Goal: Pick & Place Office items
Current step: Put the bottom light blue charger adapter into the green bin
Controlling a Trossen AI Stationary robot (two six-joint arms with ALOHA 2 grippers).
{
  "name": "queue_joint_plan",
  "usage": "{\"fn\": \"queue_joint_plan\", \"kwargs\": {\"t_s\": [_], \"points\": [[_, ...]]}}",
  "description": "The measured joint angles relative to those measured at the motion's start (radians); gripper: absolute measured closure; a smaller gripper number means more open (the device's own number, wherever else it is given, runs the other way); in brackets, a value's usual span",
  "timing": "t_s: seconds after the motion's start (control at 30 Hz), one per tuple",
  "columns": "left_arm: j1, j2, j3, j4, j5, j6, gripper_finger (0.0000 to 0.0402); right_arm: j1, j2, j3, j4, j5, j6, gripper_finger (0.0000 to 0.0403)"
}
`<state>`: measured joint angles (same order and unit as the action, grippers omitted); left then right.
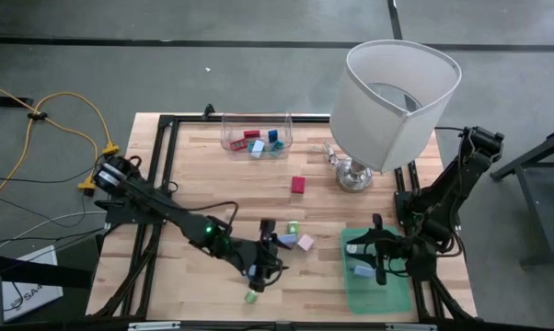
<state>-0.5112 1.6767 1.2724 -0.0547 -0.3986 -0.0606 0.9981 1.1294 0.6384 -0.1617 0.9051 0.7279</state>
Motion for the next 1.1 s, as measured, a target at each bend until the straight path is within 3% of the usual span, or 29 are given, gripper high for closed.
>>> {"fn": "queue_joint_plan", "kwargs": {"t_s": [0.6,1.1], "points": [[-0.089,-0.016,0.0,-0.03,-0.005,-0.124,0.0179,0.0,0.0,0.0,0.017,-0.063,-0.018,0.0264],[-0.116,-0.016,0.0,-0.028,-0.005,-0.128,0.0179,0.002,0.0,0.0,0.041,-0.329,-0.017,0.0264]]}}
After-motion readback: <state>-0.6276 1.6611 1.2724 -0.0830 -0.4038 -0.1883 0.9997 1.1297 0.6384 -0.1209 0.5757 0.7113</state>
